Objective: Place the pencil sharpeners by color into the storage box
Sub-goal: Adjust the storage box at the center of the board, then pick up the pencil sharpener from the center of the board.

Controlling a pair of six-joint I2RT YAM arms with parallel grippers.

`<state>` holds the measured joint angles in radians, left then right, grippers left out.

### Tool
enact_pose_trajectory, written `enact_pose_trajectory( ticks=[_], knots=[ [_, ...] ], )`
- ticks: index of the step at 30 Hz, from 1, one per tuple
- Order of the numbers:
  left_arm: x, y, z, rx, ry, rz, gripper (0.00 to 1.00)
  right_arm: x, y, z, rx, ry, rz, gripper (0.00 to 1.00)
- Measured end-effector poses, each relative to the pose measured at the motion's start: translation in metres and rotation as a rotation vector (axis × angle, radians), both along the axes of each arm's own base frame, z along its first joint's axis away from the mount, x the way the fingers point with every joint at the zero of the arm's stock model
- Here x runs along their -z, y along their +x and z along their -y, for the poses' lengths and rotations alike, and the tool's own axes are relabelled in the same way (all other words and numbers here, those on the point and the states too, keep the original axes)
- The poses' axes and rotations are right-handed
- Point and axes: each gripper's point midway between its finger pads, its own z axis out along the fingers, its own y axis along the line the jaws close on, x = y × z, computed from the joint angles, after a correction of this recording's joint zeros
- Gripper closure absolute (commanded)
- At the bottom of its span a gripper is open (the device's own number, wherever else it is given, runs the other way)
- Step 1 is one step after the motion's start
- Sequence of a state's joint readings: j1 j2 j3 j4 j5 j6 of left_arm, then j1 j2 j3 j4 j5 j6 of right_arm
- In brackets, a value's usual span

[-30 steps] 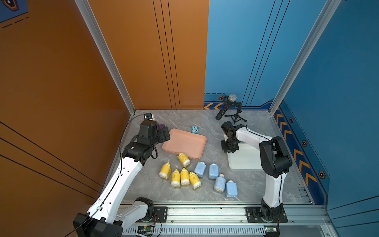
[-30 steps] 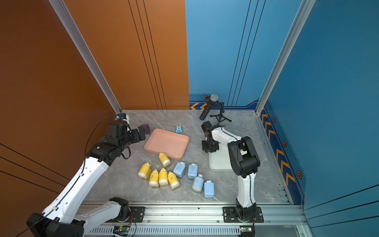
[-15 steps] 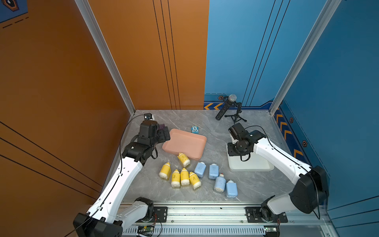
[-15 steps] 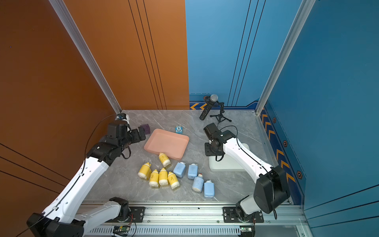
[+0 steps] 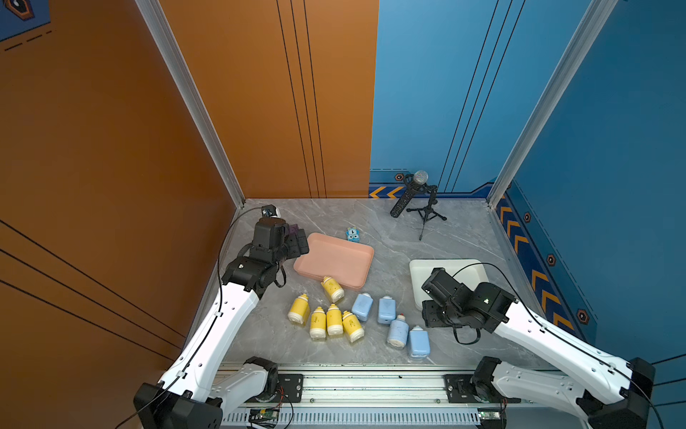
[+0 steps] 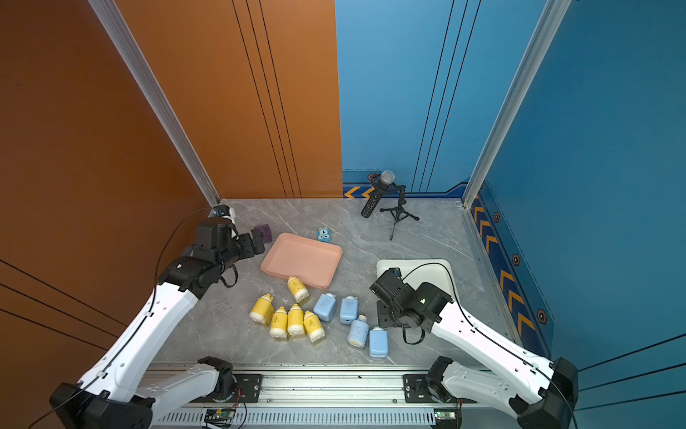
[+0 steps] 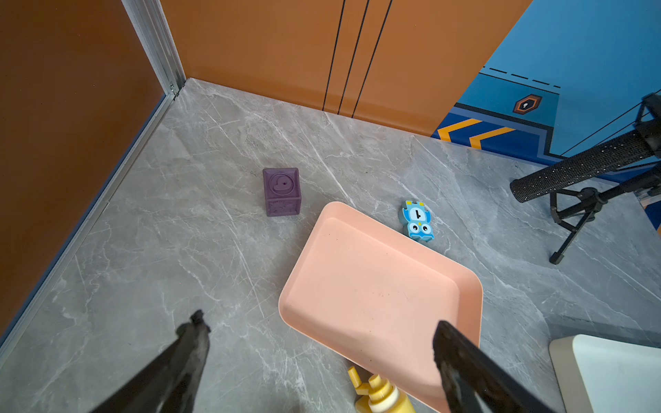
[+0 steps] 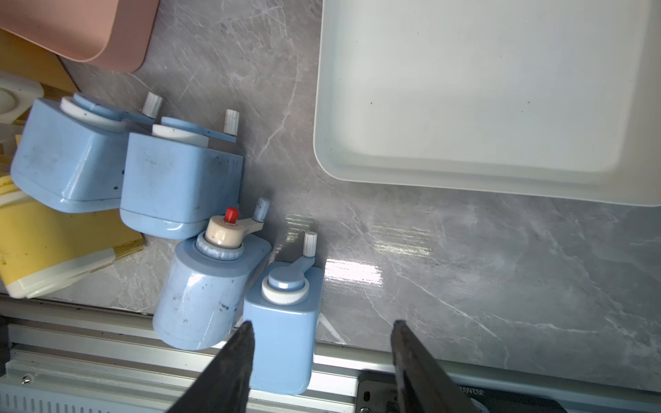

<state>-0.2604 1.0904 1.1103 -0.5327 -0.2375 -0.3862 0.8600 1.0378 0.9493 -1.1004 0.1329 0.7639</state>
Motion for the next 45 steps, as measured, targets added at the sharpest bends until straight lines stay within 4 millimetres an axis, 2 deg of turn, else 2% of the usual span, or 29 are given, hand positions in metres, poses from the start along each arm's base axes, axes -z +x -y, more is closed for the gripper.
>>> enact_pose_trajectory(
  ticks=[2, 5, 25, 34, 45],
  knots=[
    [0.000, 0.000, 0.001, 0.002, 0.000, -0.001, 0.02, 0.004, -0.005, -0.002, 0.000, -0.007, -0.006, 0.27],
    [0.001, 0.000, 0.001, 0.003, 0.000, -0.002, 0.02, 0.007, -0.010, -0.004, 0.003, -0.021, -0.009, 0.25],
    [0.001, 0.000, 0.003, 0.008, 0.001, -0.003, 0.02, 0.035, -0.038, -0.019, 0.044, -0.012, -0.057, 0.24],
    [0.001, 0.000, 0.003, 0.008, 0.001, -0.003, 0.02, 0.041, -0.036, -0.028, 0.064, -0.010, -0.059, 0.24],
    [0.001, 0.000, 0.003, 0.009, 0.001, -0.003, 0.02, 0.056, -0.040, -0.025, 0.091, -0.024, -0.076, 0.27]
  ],
)
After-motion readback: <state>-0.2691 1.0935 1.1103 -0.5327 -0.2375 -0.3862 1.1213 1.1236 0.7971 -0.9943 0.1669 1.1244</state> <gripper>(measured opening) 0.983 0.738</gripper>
